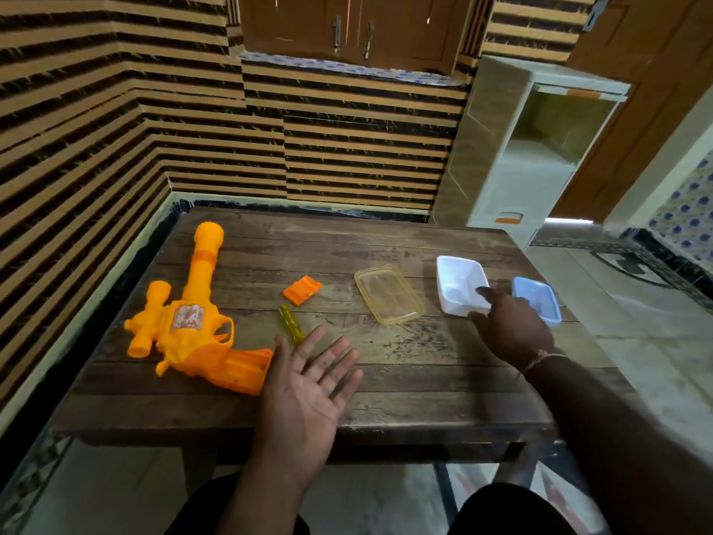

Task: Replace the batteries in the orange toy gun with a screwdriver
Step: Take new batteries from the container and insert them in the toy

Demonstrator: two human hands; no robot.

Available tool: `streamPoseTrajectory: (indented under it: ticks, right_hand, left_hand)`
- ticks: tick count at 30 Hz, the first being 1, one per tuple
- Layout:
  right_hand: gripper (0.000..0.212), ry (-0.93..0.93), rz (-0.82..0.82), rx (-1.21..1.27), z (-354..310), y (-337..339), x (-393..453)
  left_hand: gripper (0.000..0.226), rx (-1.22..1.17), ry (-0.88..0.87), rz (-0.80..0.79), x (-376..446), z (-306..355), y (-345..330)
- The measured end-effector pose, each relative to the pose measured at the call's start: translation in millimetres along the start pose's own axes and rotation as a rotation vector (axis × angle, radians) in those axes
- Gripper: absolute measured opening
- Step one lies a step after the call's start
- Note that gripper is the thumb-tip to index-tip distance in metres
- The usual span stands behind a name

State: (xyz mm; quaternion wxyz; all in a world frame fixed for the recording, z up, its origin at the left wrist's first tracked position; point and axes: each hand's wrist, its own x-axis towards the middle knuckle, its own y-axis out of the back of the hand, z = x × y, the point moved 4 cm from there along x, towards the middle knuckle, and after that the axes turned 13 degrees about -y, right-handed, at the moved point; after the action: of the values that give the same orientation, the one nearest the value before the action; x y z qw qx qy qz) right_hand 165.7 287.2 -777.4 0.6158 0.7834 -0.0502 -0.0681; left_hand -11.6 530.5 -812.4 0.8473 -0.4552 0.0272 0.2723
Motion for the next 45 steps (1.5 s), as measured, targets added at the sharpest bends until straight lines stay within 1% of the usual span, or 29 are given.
streamPoseTrajectory:
  ticks: [2, 3, 4, 5, 8, 9, 11, 12, 15, 17, 19, 22, 24, 26, 27, 29, 31, 32, 34, 36, 38, 40, 41, 42, 43, 44, 45]
  right_hand:
    - [0.039, 0.011, 0.102, 0.069, -2, 5, -17]
    - [0.030, 0.020, 0.130, 0.139, -5, 5, -27]
    - [0.020, 0.030, 0.122, 0.210, -9, 4, -38]
    - [0.013, 0.046, 0.077, 0.265, -16, 1, -49]
    - [0.014, 0.116, -0.134, 0.379, -48, -18, -87]
    - [0.016, 0.151, -0.195, 0.417, -61, -23, -99]
    - [0.033, 0.244, -0.309, 0.458, -94, -37, -122]
    - [0.044, 0.302, -0.345, 0.440, -112, -44, -133]
    - [0.071, 0.481, -0.374, 0.260, -165, -60, -161]
    - [0.079, 0.556, -0.401, 0.124, -193, -70, -174]
    - [0.076, 0.593, -0.407, 0.034, -210, -76, -179]
    - [0.062, 0.628, -0.378, 0.036, -220, -77, -175]
    - [0.056, 0.659, -0.360, 0.113, -217, -73, -175]
    - [0.051, 0.694, -0.376, 0.228, -212, -68, -178]
    - [0.049, 0.706, -0.385, 0.280, -208, -65, -181]
    - [0.046, 0.722, -0.386, 0.341, -198, -59, -187]
    - [0.052, 0.737, -0.355, 0.341, -187, -53, -194]
    - [0.057, 0.739, -0.332, 0.333, -182, -49, -197]
    - [0.066, 0.716, -0.303, 0.328, -172, -42, -202]
    - [0.067, 0.695, -0.293, 0.350, -165, -35, -204]
    - [0.064, 0.661, -0.331, 0.427, -158, -28, -207]
    - [0.053, 0.585, -0.405, 0.606, -148, -21, -212]
    - [0.044, 0.502, -0.441, 0.745, -142, -15, -214]
    - [0.032, 0.373, -0.485, 0.907, -136, -9, -214]
    - [0.021, 0.180, -0.564, 1.097, -126, -8, -211]
    - [0.021, -0.049, -0.701, 1.299, -116, -11, -208]
    - [0.024, -0.300, -0.873, 1.511, -109, -16, -206]
  left_hand:
    - [0.041, 0.045, -0.109, 0.075, 2, 5, 3]
    - [0.032, 0.092, -0.182, 0.119, 3, 8, 5]
    - [0.025, 0.139, -0.252, 0.168, 4, 13, 8]
    - [0.021, 0.180, -0.309, 0.222, 4, 18, 11]
    - [0.019, 0.270, -0.416, 0.357, 6, 35, 20]
    - [0.019, 0.280, -0.444, 0.401, 6, 41, 22]
    - [0.021, 0.285, -0.492, 0.491, 6, 56, 28]
    - [0.022, 0.286, -0.517, 0.531, 6, 65, 32]
    - [0.023, 0.281, -0.584, 0.620, 1, 87, 48]
    - [0.021, 0.265, -0.591, 0.660, 0, 95, 61]
    - [0.019, 0.245, -0.590, 0.691, 1, 100, 71]
    - [0.017, 0.225, -0.590, 0.701, 4, 102, 77]
    - [0.015, 0.210, -0.583, 0.690, 4, 104, 75]
    - [0.015, 0.174, -0.556, 0.614, 7, 105, 70]
    - [0.018, 0.131, -0.513, 0.559, 9, 104, 67]
    - [0.037, 0.041, -0.393, 0.421, 8, 99, 58]
    - [0.053, 0.010, -0.354, 0.293, 5, 98, 49]
    - [0.056, -0.006, -0.358, 0.269, 3, 98, 47]
    - [0.049, -0.033, -0.364, 0.253, 0, 97, 43]
    - [0.039, -0.041, -0.345, 0.228, -3, 93, 37]
    - [0.032, -0.030, -0.329, 0.203, -7, 90, 32]
    - [0.030, -0.015, -0.332, 0.162, -9, 88, 26]
    - [0.030, -0.019, -0.325, 0.142, -9, 87, 23]
    - [0.030, -0.028, -0.315, 0.126, -9, 85, 22]
    - [0.029, -0.032, -0.311, 0.110, -10, 85, 20]
    - [0.029, -0.036, -0.310, 0.096, -10, 83, 19]
    - [0.029, -0.036, -0.308, 0.084, -10, 81, 18]
